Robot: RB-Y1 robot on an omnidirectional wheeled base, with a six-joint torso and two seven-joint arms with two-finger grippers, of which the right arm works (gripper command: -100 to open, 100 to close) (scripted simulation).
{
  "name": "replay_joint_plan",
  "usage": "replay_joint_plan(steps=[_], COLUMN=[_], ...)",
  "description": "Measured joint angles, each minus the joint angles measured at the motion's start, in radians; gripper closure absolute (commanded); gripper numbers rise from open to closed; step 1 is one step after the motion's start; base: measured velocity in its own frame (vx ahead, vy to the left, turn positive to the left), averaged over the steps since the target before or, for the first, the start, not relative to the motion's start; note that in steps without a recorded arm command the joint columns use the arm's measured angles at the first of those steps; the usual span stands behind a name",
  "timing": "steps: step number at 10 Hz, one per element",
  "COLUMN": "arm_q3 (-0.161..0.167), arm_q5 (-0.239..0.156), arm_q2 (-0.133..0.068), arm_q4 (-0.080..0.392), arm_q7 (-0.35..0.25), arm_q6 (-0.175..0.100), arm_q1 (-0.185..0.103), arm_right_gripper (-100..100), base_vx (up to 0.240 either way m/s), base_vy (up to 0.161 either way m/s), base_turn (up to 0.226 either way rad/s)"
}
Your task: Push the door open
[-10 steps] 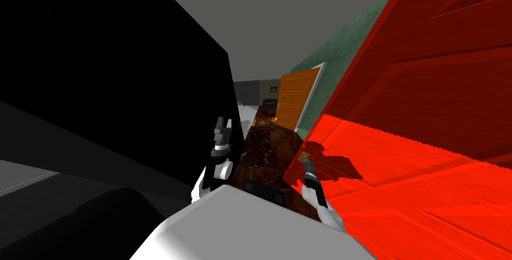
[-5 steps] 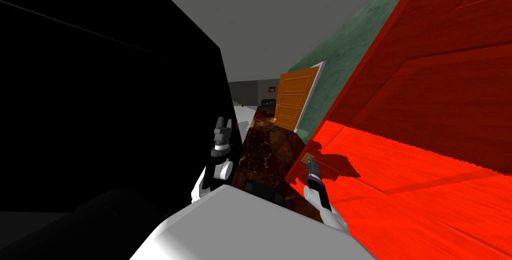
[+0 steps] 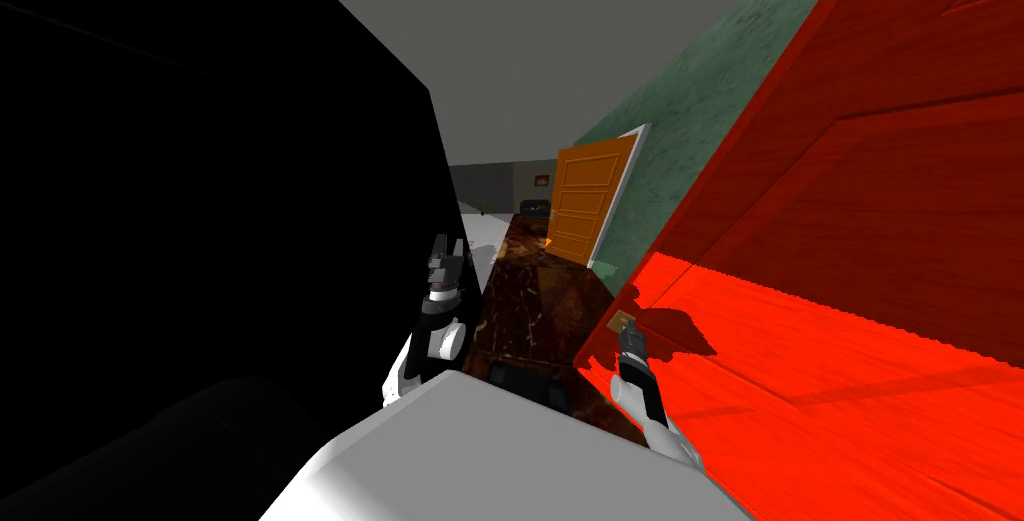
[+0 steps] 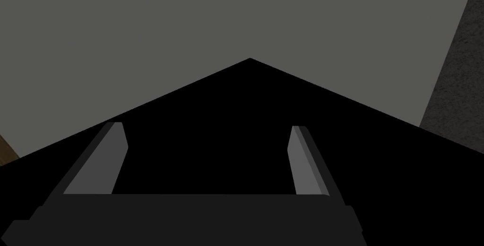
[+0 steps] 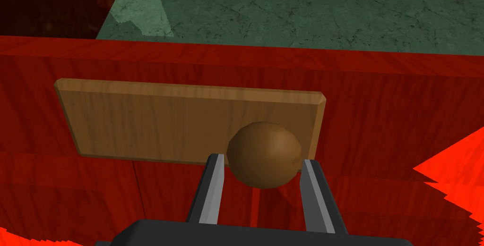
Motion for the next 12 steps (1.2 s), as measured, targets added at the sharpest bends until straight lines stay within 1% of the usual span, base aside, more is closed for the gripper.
replay_joint_plan(steps=[1,2,3,4,5,7,8,9,10,11,12], arm_q3=[-0.009,-0.014,-0.016,-0.025,-0.034,-0.052,-0.063,-0.073,-0.085,-0.093,-0.098], arm_q5=[-0.006,-0.009,-0.011,-0.017,-0.023,-0.035,-0.042,-0.049,-0.057,-0.062,-0.065], arm_q2=[-0.009,-0.010,-0.009,-0.010,-0.007,-0.013,-0.011,-0.019,-0.018,-0.031,-0.030], arm_q4=[0.038,0.028,0.007,0.016,0.007,0.011,-0.006,0.013,0.006,0.043,0.020], arm_q7=[-0.001,0.001,0.003,0.007,0.014,0.019,0.026,0.028,0.034,0.033,0.036], arm_q6=[-0.019,-0.020,-0.012,-0.011,-0.005,-0.010,-0.003,-0.007,-0.007,-0.021,-0.018], arm_q1=[-0.017,-0.013,-0.006,-0.008,0.000,0.002,0.013,0.004,0.008,-0.010,0.000], arm_right_gripper=[100,100,100,100,100,100,100,100,100,100,100], base_vx=[0.123,0.050,0.160,0.198,0.165,0.198,0.216,0.208,0.188,0.113,0.040], base_vy=[-0.017,-0.023,-0.014,-0.003,0.007,0.000,0.002,-0.028,-0.022,-0.006,-0.010], base_turn=[-0.017,0.008,-0.030,-0.042,-0.042,-0.048,-0.042,-0.041,-0.035,-0.012,-0.016])
